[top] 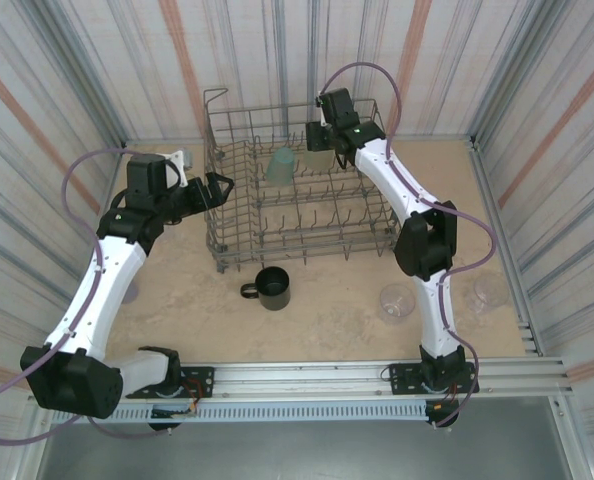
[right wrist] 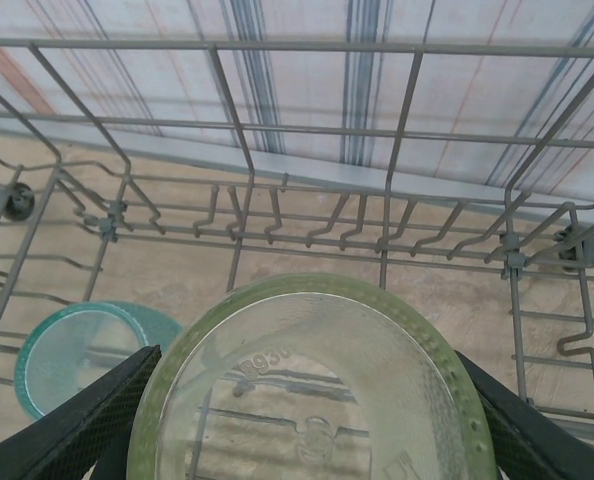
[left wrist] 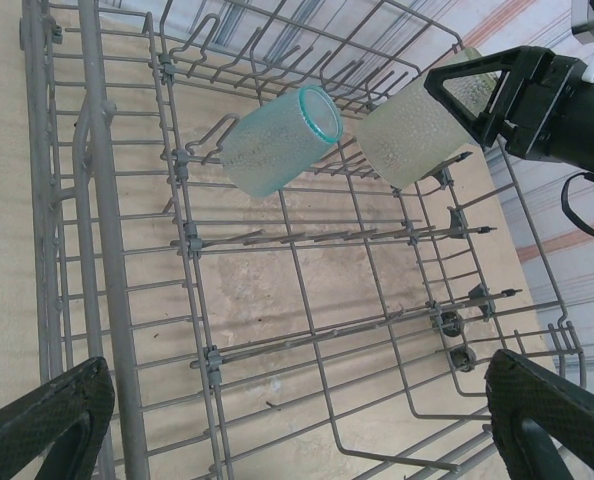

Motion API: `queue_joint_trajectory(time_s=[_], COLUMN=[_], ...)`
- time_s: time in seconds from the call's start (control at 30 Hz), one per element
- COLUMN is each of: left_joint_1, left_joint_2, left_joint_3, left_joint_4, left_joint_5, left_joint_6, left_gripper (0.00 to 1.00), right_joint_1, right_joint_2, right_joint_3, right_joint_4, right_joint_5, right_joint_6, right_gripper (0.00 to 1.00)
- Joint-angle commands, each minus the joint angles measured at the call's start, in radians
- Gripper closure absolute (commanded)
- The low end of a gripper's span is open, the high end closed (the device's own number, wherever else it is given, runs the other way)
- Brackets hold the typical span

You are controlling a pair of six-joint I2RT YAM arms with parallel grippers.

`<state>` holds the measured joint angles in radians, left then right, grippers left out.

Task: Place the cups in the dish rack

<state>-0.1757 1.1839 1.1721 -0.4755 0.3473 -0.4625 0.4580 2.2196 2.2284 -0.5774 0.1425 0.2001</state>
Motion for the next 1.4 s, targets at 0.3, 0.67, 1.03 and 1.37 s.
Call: queue_joint_trajectory(time_s=[0.3, 0.67, 1.03, 1.37], left_joint_1=[0.013, 0.018, 0.021, 0.025], left_joint_2=[0.002, 0.010, 0.014, 0.003], left_joint_3=[-0.011, -0.001, -0.003, -0.017], left_joint_4=[0.000, -0.006, -0.010, -0.017], left_joint_5=[0.010, 0.010, 0.008, 0.000], left_joint_6=[0.028, 0.034, 0.041, 0.051], left_gripper=[0.01, 0.01, 0.01, 0.01], right_joint_1=[0.007, 0.013, 0.012, -0.002], right_joint_2=[0.083, 0.121, 0.153, 0.192], right_joint_3=[0.103, 0.107, 0.108, 0.105], right_joint_4=[0.009, 0.034, 0.046, 0.048], right_joint_5=[0.044, 0.060, 0.025, 0.012], right_joint_6=[-0.047, -0.067, -0.021, 0.023], right_gripper=[0.64, 0.64, 0.64, 0.65])
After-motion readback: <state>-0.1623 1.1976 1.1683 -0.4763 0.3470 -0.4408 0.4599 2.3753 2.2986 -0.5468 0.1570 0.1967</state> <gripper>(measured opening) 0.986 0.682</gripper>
